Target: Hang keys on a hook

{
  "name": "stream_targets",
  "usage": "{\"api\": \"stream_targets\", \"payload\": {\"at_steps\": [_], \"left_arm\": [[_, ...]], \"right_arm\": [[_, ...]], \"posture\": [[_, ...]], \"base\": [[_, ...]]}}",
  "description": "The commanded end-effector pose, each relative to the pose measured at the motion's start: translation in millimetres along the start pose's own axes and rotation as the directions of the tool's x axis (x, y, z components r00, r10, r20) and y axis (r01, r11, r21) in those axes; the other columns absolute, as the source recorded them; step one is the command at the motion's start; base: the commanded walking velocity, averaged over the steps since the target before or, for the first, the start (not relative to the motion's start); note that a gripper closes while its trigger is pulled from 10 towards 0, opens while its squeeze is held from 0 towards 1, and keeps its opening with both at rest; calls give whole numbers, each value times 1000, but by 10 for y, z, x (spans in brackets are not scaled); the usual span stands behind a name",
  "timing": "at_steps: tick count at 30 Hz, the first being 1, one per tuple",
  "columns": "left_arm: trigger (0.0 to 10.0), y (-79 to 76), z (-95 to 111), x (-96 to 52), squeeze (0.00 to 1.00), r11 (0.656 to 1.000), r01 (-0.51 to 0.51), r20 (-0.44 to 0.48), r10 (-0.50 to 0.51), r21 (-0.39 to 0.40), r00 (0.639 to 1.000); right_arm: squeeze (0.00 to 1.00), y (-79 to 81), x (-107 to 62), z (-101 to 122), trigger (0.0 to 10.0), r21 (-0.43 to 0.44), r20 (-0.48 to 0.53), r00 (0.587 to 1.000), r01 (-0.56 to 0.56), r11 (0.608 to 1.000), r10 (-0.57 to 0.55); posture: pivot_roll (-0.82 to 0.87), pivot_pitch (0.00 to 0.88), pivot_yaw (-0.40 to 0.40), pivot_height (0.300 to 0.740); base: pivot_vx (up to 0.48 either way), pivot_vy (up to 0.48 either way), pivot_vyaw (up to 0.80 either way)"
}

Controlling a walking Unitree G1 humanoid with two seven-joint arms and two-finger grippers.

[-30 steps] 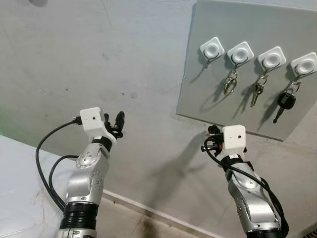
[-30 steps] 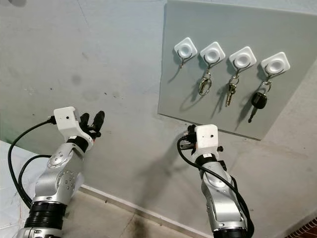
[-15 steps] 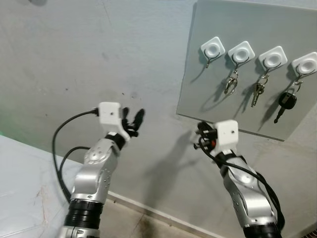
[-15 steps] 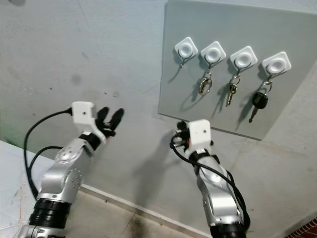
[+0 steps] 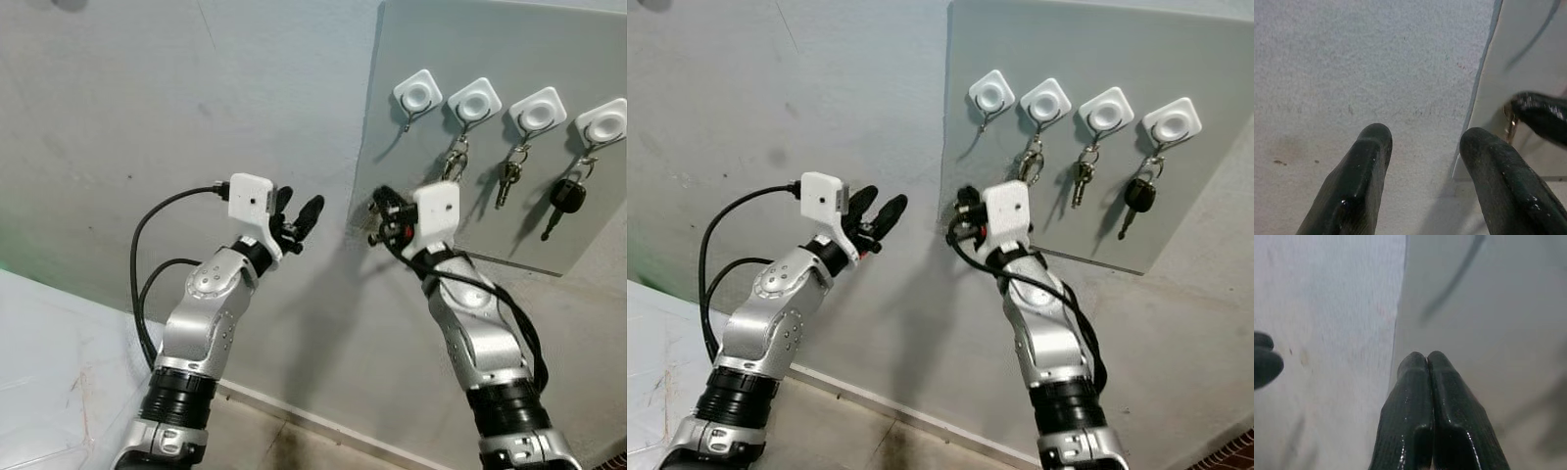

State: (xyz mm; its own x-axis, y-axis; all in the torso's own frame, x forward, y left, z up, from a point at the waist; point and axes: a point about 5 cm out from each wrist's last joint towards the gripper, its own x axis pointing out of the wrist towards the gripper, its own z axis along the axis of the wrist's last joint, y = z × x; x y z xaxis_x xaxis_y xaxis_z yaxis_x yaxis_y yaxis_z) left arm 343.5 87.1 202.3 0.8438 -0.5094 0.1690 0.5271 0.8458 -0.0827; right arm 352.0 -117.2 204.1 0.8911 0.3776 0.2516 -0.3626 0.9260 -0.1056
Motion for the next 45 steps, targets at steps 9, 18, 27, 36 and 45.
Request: {"api": "stream_targets", "payload": {"at_steps": [9,18,27,36,45], "left_arm": [[10000,-38,134,46,0,1000,26,40,-26,18,999],[10000,-36,154,45,0,999,30,50,-31,27,998],[10000,-67,180,18,0,997,68,67,-69,29,995],[10000,-129,259,14,0,993,115,89,-117,33,989],[10000,-131,261,16,0,992,118,84,-121,38,989]], "right_arm": [[0,38,114,151,10000,61,102,994,-32,998,26],[0,-1,54,237,10000,105,201,977,-100,989,77],[0,-69,-71,276,10000,153,275,959,-113,982,68],[0,-95,-112,378,10000,265,345,938,-136,955,38],[0,-124,-80,492,10000,324,387,922,-151,934,15]], "posture": [[141,0,14,740],[140,0,12,740],[136,0,14,740],[133,0,21,740],[132,0,23,740]], "base": [[0,0,0],[0,0,0],[0,0,0],[0,0,0],[0,0,0]]}}
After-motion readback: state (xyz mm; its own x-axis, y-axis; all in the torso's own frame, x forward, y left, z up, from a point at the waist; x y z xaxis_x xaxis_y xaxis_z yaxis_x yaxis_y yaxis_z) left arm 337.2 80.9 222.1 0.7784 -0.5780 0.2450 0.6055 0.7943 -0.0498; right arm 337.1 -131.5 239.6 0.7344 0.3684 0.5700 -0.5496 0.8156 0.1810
